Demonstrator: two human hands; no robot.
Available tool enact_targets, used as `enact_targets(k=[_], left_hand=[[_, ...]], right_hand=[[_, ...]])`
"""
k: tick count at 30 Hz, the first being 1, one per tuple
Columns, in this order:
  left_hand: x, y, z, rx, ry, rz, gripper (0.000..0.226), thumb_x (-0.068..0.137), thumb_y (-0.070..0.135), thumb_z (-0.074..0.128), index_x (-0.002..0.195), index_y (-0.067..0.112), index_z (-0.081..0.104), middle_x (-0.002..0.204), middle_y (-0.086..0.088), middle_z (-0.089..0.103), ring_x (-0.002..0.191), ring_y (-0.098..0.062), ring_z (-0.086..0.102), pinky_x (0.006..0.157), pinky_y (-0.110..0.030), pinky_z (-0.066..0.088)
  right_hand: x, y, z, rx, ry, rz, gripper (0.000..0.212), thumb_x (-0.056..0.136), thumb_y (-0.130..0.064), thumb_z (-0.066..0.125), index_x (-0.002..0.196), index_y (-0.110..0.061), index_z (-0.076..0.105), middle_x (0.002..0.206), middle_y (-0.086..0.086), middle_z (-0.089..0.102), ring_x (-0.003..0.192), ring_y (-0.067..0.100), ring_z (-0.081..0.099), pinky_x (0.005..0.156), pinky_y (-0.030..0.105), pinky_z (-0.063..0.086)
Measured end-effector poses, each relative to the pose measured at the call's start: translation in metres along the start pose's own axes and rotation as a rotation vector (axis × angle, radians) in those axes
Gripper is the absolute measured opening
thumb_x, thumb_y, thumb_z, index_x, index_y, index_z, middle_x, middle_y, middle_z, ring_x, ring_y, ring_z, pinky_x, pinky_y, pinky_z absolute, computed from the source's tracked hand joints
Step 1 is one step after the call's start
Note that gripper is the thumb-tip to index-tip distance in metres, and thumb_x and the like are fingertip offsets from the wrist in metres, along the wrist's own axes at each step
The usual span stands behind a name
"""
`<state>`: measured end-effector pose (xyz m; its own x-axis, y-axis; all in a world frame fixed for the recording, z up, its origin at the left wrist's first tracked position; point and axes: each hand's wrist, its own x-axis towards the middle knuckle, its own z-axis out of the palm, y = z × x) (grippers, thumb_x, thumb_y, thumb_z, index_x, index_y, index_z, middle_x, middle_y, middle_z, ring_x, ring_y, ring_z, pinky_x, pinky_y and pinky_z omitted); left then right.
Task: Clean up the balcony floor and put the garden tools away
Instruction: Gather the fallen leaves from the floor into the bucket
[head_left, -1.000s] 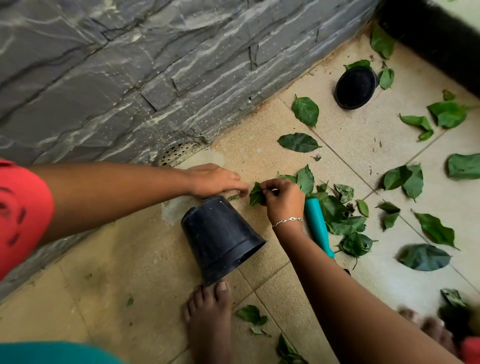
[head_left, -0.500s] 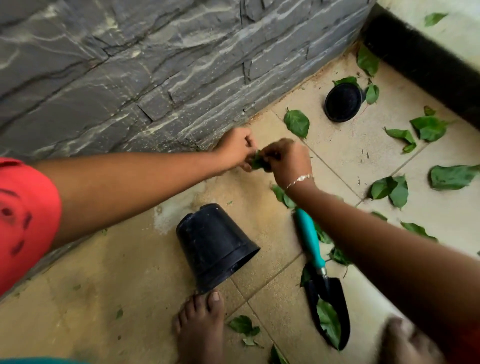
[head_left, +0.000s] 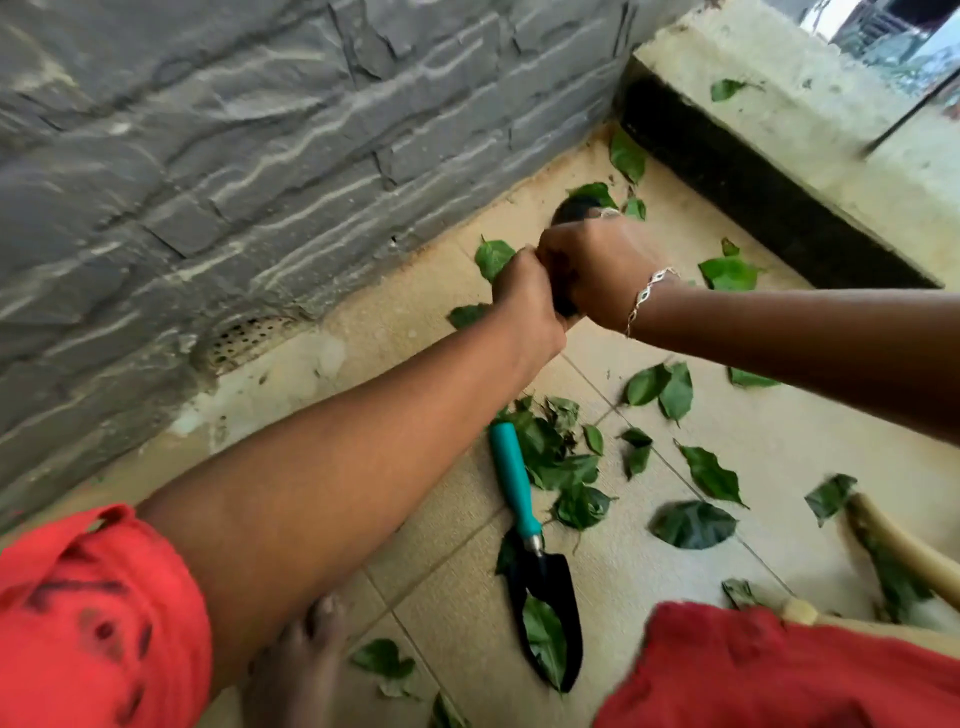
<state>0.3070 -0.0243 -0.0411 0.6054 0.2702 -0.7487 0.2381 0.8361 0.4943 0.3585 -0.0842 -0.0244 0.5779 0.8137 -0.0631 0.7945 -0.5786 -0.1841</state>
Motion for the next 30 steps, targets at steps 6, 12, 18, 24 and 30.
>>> enact_targets(k=[6,12,18,24,30], left_hand=[[0.013,-0.031,-0.025,0.251,0.207,0.065,0.035,0.101,0.010,0.027,0.073,0.011,0.048,0.045,0.001,0.045,0.036,-0.007,0.036,0.035,-0.018,0.028],[0.020,-0.064,-0.081,0.807,0.423,0.396,0.011,0.099,0.019,0.044,0.101,0.014,0.054,0.106,-0.008,0.061,0.068,-0.008,0.052,0.055,-0.020,0.042],[0.024,-0.078,-0.112,1.286,0.570,0.547,0.044,0.089,0.037,0.060,0.125,0.018,0.044,0.124,-0.009,0.052,0.105,-0.020,0.053,0.071,-0.026,0.038],[0.035,-0.074,-0.117,1.566,0.526,0.503,0.047,0.085,0.032,0.067,0.124,0.020,0.043,0.123,-0.008,0.052,0.108,-0.022,0.052,0.073,-0.025,0.036],[0.037,-0.072,-0.126,1.576,0.475,0.604,0.025,0.092,0.025,0.059,0.113,0.010,0.057,0.116,-0.007,0.054,0.090,-0.012,0.046,0.069,-0.022,0.033]], right_hand=[[-0.023,0.027,0.014,0.180,-0.318,-0.226,0.027,0.086,-0.027,0.062,0.111,-0.018,0.067,0.115,0.007,0.057,0.094,0.014,0.049,0.080,0.022,0.035],[-0.072,0.033,0.073,-0.240,-0.644,-0.492,0.096,0.077,-0.043,0.068,0.149,-0.020,0.010,0.154,0.015,0.009,0.139,0.031,0.020,0.108,0.039,0.034],[-0.093,0.033,0.111,-0.252,-0.663,-0.598,0.130,0.064,-0.060,0.072,0.145,-0.012,-0.018,0.153,0.019,-0.018,0.142,0.036,-0.010,0.111,0.039,-0.007],[-0.079,0.024,0.117,-0.294,-0.529,-0.689,0.097,0.070,-0.045,0.072,0.146,-0.020,0.018,0.154,0.019,0.014,0.138,0.037,0.022,0.102,0.058,0.034],[-0.061,0.034,0.121,-0.087,-0.298,-0.808,0.031,0.070,-0.011,0.059,0.099,-0.017,0.068,0.094,0.016,0.061,0.071,0.027,0.061,0.043,0.027,0.049]])
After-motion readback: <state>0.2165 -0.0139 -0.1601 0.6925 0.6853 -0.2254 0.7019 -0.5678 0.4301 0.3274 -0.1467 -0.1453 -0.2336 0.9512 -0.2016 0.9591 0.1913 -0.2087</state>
